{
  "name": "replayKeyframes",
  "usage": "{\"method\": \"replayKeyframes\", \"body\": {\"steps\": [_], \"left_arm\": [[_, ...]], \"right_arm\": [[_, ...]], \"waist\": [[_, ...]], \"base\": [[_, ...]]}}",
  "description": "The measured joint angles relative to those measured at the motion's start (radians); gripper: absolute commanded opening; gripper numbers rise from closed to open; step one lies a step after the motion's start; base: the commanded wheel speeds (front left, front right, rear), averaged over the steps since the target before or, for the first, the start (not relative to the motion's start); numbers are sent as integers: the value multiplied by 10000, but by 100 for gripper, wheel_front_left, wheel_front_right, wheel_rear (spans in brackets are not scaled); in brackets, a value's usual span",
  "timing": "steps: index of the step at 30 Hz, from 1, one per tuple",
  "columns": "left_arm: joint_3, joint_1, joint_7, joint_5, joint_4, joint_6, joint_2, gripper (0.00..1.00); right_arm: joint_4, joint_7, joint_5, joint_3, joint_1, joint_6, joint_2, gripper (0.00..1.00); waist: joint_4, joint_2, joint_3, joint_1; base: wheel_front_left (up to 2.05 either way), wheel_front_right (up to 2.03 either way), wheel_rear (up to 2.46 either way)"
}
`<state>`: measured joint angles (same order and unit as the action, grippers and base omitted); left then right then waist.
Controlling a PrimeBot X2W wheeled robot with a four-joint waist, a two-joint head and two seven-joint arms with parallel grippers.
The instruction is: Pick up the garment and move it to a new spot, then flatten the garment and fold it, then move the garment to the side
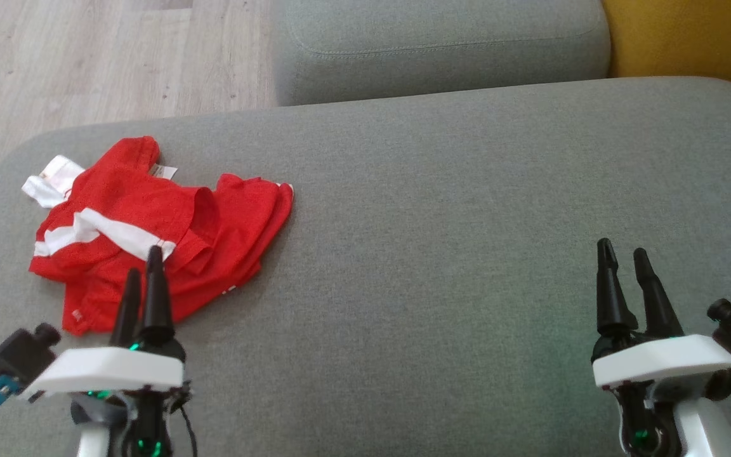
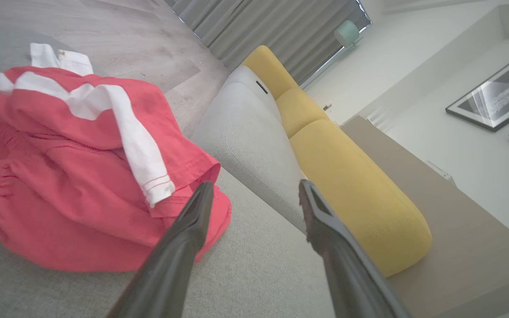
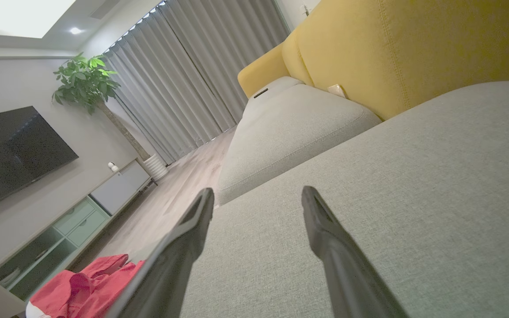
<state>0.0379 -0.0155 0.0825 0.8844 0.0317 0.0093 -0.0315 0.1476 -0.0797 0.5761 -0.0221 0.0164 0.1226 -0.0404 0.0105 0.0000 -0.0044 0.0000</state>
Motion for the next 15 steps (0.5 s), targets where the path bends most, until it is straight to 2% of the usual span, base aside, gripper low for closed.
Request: {"method": "replayKeyframes", "body": {"steps": [8, 10, 15], "left_arm": [[370, -7, 201, -1239, -102, 86, -8, 100], [554, -11, 257, -1887, -115, 88, -8, 100], [813, -33, 408, -2702, -209, 265, -12, 100]], "right_arm": [[-15, -178, -909, -79, 0, 0, 0, 100], [-44, -272, -1308, -121, 0, 0, -2, 100], [-63, -399, -2010, -238, 0, 2, -4, 100]], "waist": [[-5, 0, -18, 0], [-4, 0, -28, 0], [13, 0, -36, 0]], "base": [[0, 0, 0], [0, 0, 0], [0, 0, 0]]}}
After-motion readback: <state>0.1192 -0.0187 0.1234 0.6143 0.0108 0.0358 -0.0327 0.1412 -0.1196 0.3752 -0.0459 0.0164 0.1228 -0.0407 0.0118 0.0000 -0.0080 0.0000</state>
